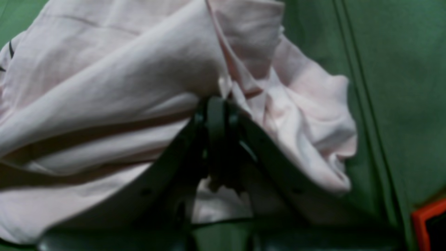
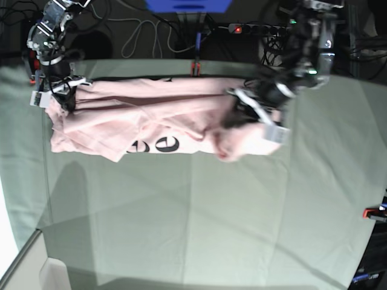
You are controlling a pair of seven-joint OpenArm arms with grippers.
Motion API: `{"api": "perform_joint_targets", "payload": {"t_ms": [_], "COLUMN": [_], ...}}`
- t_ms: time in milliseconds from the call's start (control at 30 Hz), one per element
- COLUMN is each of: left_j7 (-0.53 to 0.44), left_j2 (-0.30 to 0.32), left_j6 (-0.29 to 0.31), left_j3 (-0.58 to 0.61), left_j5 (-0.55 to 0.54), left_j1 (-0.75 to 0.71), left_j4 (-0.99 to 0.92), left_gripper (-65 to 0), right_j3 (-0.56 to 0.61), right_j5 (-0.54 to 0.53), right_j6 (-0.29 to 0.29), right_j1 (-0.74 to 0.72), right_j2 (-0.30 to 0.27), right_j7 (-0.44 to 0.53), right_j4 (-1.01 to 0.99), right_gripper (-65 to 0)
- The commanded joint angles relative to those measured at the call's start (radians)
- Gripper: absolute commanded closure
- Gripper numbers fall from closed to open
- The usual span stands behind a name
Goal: Layout the t-shirt on the table in an organized manner, then fold the t-shirt properly
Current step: 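Release the left gripper and move it to the strip's middle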
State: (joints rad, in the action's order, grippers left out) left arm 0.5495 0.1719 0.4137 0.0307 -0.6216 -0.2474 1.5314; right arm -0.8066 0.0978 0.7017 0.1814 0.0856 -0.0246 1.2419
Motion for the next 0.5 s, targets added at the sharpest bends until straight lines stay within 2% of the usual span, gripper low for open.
{"api": "perform_joint_targets", "payload": {"t_ms": [0, 100, 233, 467], "left_j7": [-0.026, -0.026, -0.026, -0.026], "left_j2": [-0.004, -0.045, -0.114, -0.186], "left_j6": [0.003, 0.001, 0.006, 0.007], "left_j3": [0.033, 0.097, 0.107, 0.111], "left_j5": [0.007, 0.093, 0.220, 0.303], "left_j1": [0.033, 0.064, 0.066, 0.099], "left_j4": [0.008, -0.019, -0.047, -0.078], "left_gripper": [0.0, 0.0, 0.0, 0.0], "right_j3": [-0.003, -0.003, -0.003, -0.003], "right_j5": [-0.008, -0.008, -0.008, -0.008], "right_j6": [-0.004, -0.004, -0.004, -0.004], "right_j1": [-0.003, -0.004, -0.004, -0.004], "right_j2": [-0.008, -0.008, -0.011, -0.011], "right_j7": [0.016, 0.016, 0.016, 0.016], "right_j4": [0.017, 0.017, 0.017, 0.017], "right_gripper": [0.0, 0.0, 0.0, 0.0]}}
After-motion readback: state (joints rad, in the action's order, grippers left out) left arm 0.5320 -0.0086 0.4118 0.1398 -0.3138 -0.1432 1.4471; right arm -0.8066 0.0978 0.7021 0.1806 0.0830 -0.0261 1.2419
